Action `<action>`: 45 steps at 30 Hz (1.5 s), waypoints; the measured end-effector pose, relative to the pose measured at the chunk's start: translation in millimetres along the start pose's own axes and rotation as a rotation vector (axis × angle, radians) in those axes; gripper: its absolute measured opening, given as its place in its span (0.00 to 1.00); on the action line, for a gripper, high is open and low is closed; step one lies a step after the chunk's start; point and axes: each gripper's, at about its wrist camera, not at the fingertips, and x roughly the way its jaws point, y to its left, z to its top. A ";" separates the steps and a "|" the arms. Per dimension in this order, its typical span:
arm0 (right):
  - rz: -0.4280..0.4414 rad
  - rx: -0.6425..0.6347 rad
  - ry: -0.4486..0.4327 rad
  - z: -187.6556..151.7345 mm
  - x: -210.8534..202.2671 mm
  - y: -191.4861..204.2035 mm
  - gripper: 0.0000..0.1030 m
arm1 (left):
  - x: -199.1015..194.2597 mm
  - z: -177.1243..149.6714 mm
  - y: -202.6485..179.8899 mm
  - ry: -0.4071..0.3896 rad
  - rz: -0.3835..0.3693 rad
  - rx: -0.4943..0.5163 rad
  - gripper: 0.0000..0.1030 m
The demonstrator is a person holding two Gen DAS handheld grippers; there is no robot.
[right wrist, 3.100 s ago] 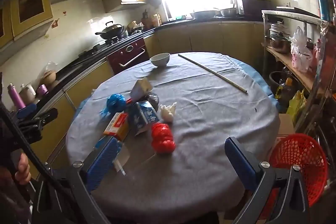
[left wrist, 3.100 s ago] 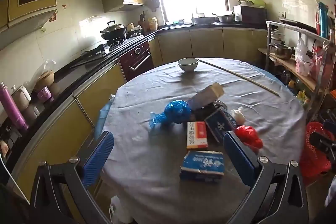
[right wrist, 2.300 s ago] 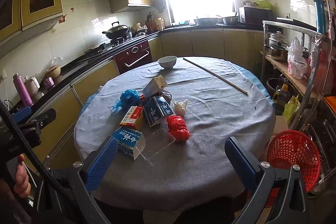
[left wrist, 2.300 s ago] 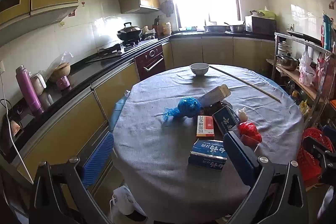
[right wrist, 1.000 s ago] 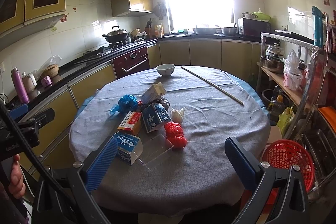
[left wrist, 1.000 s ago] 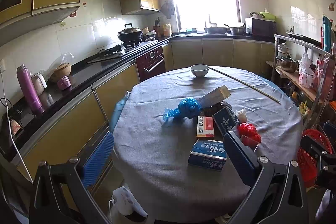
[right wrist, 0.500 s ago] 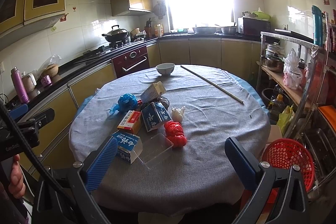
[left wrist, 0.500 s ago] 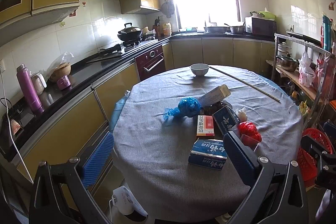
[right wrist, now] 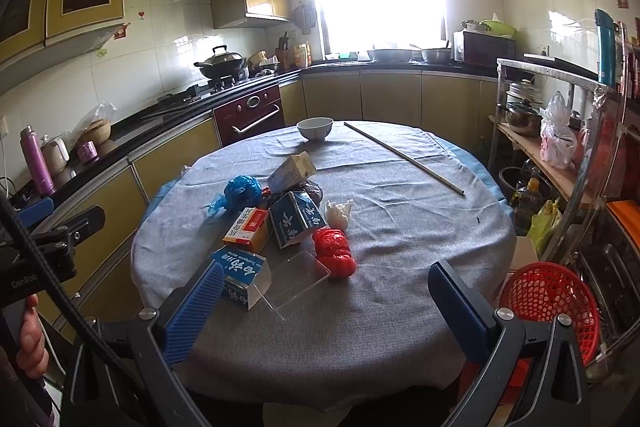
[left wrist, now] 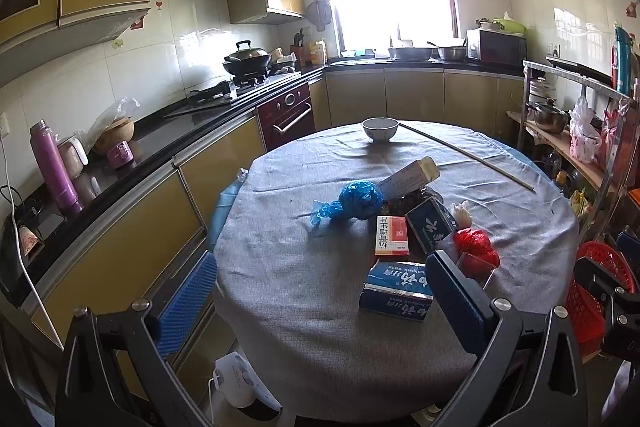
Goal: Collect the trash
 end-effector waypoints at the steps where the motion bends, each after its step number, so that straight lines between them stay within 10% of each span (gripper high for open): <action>1: 0.000 0.000 0.000 -0.2 0.5 0.3 1.00 | 0.9 0.0 -0.2 0.002 0.001 0.001 1.00; 10: 0.040 0.041 0.059 2.8 27.0 -10.1 0.99 | 46.4 -13.3 14.7 0.140 -0.030 -0.038 1.00; 16: 0.152 0.101 0.204 -4.7 77.3 -14.9 0.66 | 83.3 -34.4 19.2 0.253 -0.061 -0.042 1.00; 24: 0.206 0.171 0.390 -14.6 153.2 -15.4 0.52 | 121.4 -49.0 8.2 0.363 -0.200 -0.015 1.00; 35: 0.276 0.428 0.576 -13.3 199.0 -30.2 0.53 | 173.2 -43.7 20.7 0.428 -0.219 -0.029 1.00; 45: 0.141 0.522 0.709 4.5 237.6 1.1 0.58 | 202.4 -47.1 32.5 0.436 -0.302 -0.003 1.00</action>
